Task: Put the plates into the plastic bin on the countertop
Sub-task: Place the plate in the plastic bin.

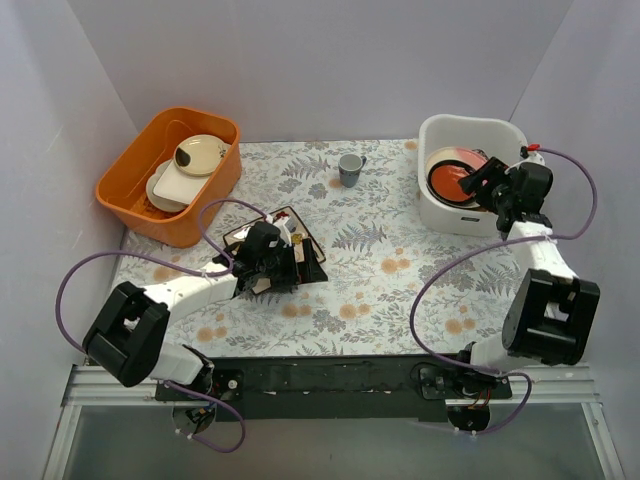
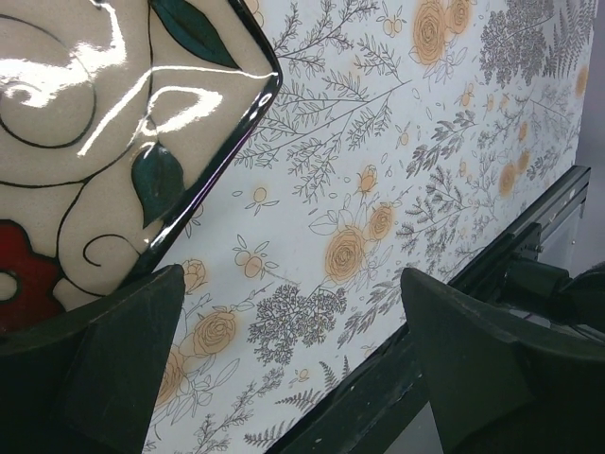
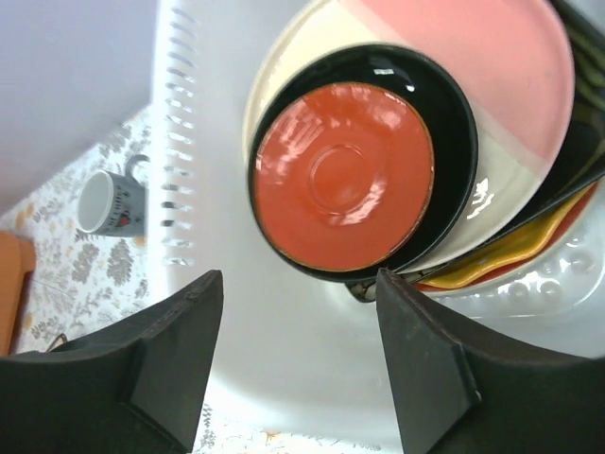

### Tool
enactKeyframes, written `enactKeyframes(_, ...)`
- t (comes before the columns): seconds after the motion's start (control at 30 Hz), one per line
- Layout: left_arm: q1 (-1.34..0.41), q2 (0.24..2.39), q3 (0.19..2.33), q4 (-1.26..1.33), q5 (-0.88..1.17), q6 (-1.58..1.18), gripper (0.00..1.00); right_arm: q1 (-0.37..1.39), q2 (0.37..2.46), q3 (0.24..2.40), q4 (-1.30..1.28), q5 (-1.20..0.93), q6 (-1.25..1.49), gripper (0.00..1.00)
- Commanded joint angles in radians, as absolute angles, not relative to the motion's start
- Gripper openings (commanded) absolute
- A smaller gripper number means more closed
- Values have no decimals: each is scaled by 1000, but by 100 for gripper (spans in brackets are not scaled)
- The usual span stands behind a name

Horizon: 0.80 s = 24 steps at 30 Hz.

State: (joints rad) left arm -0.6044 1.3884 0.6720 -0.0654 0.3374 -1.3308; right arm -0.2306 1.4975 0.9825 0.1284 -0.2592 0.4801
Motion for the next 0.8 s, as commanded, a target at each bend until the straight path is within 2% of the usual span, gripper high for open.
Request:
enactKeyframes(0.0, -606, 1301, 690, -101, 272, -1325, 98, -219, 1345, 927, 153, -212, 479, 74)
enactKeyframes(0.13, -606, 1252, 684, -138, 224, -1339, 98, -146, 1305, 937, 164, -212, 469, 78)
enactKeyframes(0.4, -606, 1189, 673, -167, 152, -1370, 98, -11, 1371, 991, 135, -186, 423, 78)
enactKeyframes(0.77, -606, 1247, 698, -186, 129, -1358, 98, 109, 1381, 963, 169, -248, 387, 78)
